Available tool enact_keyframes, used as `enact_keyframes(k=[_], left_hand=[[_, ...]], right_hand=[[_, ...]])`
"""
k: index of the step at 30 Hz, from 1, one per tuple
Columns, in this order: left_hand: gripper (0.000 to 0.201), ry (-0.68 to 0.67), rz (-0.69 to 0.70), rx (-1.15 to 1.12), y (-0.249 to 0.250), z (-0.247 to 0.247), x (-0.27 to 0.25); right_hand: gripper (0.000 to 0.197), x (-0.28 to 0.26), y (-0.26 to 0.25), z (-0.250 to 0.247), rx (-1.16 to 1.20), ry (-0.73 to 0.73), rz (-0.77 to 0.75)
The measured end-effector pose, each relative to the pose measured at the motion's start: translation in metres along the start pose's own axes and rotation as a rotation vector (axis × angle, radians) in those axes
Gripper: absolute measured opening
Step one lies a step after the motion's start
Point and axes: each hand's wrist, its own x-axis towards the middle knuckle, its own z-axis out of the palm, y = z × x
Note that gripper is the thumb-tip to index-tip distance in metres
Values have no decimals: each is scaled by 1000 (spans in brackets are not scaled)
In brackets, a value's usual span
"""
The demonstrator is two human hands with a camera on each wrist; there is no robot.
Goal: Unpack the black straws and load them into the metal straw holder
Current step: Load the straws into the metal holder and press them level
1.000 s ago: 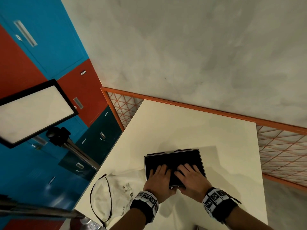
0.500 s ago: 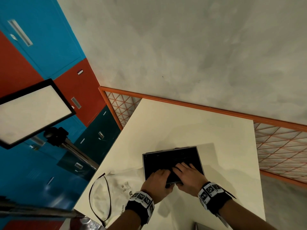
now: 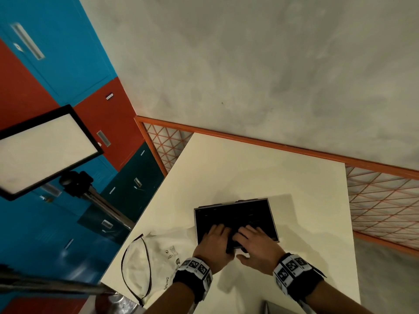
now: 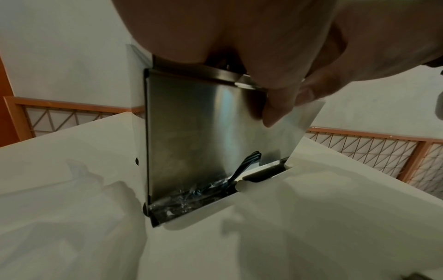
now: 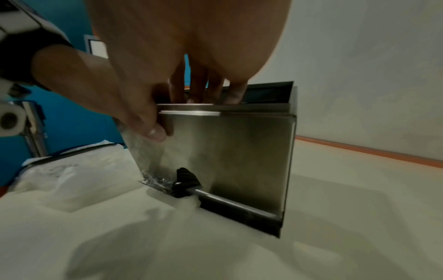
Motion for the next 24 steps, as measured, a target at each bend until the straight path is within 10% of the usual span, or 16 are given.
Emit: enact_keyframes(k=[12, 24], left_hand=[[40, -48, -56, -232, -2, -5, -6], [48, -64, -100, -236, 4, -3, -6]], right_hand=[[47, 8, -5, 4, -66, -244, 125], [41, 3, 3, 1, 98, -187, 143]])
